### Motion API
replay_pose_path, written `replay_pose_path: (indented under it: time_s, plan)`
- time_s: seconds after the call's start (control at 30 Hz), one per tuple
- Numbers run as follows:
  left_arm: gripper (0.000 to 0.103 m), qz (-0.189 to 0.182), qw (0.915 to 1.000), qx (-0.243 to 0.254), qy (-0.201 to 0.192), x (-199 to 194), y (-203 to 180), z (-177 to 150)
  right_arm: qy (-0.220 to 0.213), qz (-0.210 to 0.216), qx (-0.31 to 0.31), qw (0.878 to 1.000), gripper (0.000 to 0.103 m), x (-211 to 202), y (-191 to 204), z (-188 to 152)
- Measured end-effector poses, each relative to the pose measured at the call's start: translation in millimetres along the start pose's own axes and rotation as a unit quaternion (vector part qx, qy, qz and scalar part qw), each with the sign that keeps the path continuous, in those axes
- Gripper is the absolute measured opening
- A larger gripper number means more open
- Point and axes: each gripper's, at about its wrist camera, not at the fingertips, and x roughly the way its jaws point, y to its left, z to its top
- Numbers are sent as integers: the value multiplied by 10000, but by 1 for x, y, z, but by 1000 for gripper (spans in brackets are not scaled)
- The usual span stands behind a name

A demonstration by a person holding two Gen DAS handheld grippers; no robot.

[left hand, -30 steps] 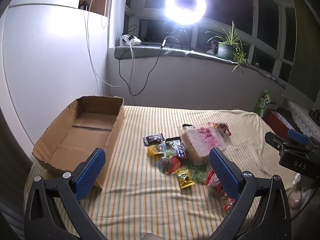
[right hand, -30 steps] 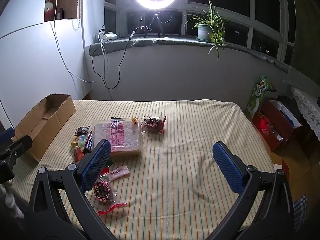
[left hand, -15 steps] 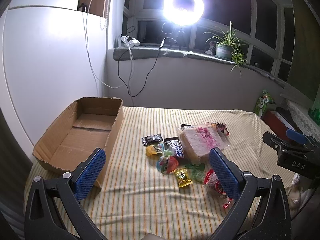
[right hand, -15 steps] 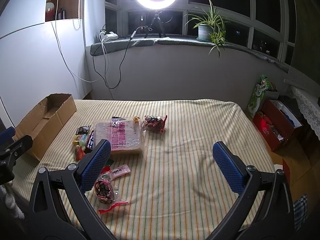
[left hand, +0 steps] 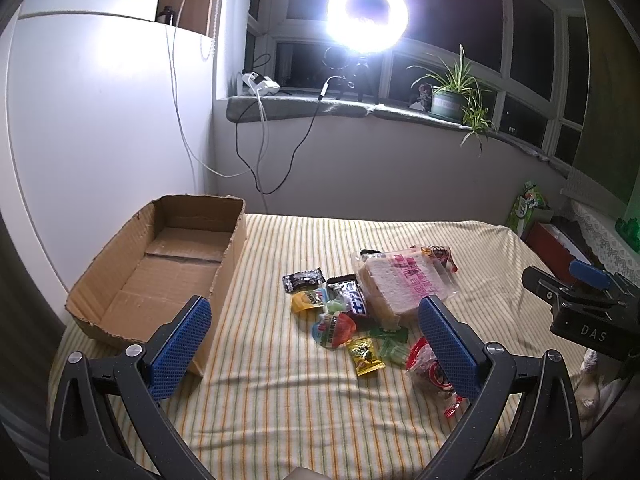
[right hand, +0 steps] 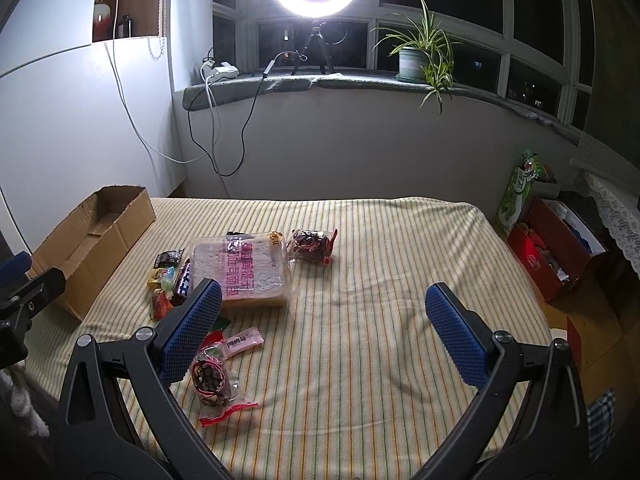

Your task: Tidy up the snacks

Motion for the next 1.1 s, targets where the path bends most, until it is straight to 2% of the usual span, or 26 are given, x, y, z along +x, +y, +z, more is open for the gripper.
replay_pose_path:
  time_s: [1.1]
  plan:
    - [102, -25, 10000, 27, 22, 0, -3, -1, 8, 16, -17, 10000, 103, 2, 2, -1]
